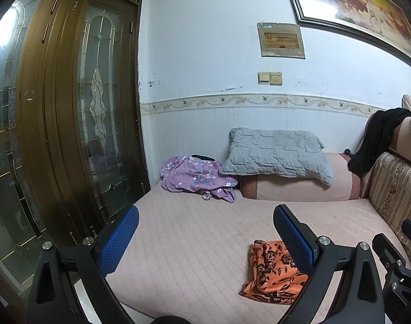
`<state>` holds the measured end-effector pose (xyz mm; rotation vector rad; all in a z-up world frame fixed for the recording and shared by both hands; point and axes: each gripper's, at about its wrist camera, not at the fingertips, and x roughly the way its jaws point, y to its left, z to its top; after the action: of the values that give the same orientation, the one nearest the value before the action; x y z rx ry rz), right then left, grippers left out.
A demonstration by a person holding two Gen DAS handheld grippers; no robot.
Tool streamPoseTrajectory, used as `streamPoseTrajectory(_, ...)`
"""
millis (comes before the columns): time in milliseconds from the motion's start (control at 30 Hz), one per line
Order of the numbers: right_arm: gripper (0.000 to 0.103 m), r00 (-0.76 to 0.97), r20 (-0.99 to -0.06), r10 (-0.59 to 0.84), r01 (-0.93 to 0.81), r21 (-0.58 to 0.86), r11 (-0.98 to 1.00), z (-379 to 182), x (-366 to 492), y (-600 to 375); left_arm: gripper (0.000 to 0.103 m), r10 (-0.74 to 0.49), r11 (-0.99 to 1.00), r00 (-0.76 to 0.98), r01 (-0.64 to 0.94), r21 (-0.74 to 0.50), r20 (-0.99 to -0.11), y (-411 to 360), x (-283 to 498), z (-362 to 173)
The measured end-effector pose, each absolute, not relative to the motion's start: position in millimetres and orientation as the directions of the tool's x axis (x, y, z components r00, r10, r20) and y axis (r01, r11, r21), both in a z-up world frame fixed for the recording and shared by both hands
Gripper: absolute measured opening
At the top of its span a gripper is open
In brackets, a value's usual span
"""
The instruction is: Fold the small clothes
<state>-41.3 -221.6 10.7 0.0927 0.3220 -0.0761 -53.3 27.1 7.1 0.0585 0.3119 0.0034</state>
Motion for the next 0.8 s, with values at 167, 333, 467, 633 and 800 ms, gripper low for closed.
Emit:
streamPoseTrajectory(167, 0.076, 0.946, -0.319, -0.064, 0.093, 0.077, 0.993, 11, -34, -221, 0.1, 0.018, 0.999, 0.951, -0.002, 0.053, -0.31, 28, -44, 8)
streamPoseTrajectory(333, 0.076, 0.946, -0.316, -0.065, 0.093, 0.075, 0.993, 11, -27, -222, 0.1, 0.032, 0.999, 0.951, -0.017, 0.051, -0.308, 27, -31, 9)
streamPoseTrajectory(467, 0.077, 0.945, -0.323, -0.06, 0.088, 0.072, 0.993, 11, -15, -225, 0.1, 0.039, 0.998, 0.949, -0.024, 0.051, -0.314, 26, -22, 8)
streamPoseTrajectory(633, 0.077, 0.942, -0.332, -0.053, 0.081, 0.071, 0.994, 9, 0, -226, 0.1, 0.048, 0.998, 0.946, -0.033, 0.052, -0.319, 26, -10, 7)
streamPoseTrajectory(800, 0.077, 0.94, -0.338, -0.043, 0.07, 0.069, 0.995, 9, 12, -224, 0.1, 0.054, 0.998, 0.943, -0.04, 0.05, -0.329, 27, 0, 6)
